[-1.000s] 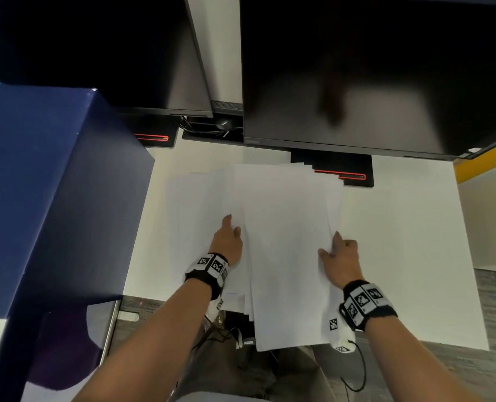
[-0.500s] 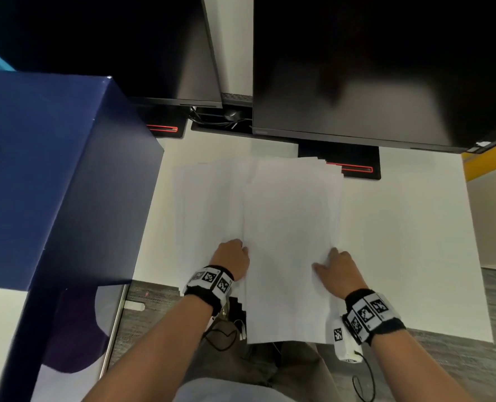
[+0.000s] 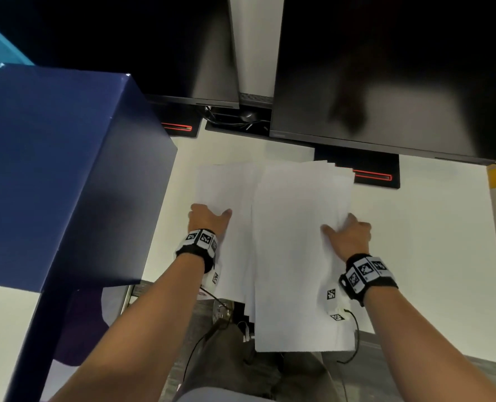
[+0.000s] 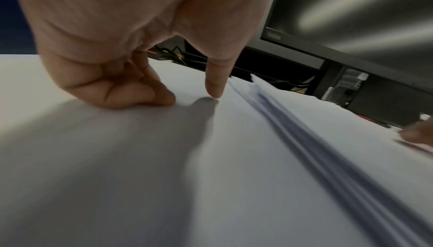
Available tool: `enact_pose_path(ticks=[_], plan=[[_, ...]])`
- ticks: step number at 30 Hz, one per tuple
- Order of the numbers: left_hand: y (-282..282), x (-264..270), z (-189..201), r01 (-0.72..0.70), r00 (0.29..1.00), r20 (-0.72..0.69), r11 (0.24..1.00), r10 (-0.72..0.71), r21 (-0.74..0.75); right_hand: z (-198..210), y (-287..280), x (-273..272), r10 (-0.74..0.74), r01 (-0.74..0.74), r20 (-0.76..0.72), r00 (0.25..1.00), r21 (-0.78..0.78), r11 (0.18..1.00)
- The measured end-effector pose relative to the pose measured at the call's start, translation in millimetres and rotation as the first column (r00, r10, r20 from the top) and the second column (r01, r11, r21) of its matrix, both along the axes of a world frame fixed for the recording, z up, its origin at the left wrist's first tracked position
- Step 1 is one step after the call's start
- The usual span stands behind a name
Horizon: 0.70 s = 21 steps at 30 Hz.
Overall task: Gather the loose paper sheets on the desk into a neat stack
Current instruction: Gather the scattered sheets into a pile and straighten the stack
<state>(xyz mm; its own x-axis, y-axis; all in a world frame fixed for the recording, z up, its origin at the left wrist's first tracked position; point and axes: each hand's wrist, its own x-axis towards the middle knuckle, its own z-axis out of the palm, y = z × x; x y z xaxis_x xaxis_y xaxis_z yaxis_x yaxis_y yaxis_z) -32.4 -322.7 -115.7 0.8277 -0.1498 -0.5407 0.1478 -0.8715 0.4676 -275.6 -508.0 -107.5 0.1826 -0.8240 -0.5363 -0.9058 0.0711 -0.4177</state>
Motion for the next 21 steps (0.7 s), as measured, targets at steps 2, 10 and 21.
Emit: enact_pose_path(ticks=[2, 10, 21], plan=[[-6.6, -8.7, -2.0, 0.106, 0.994, -0.007, 0.993, -0.107, -0.045, -1.2, 9.2, 16.1, 0.074, -0.074, 0.019, 0.997, -0.003, 0.997], [11.6, -6.3, -1.6, -0.056, 0.993, 0.112, 0.991, 0.043, 0.120, -6.4, 12.6, 16.3, -0.102, 0.094, -0.108, 0.989, -0.071, 0.993], [13.7, -3.8, 11.3, -0.054, 0.998, -0.031, 0.986, 0.049, -0.157, -10.3, 14.7, 32.1, 0.006, -0.005, 0.031, 0.999, -0.035, 0.999]])
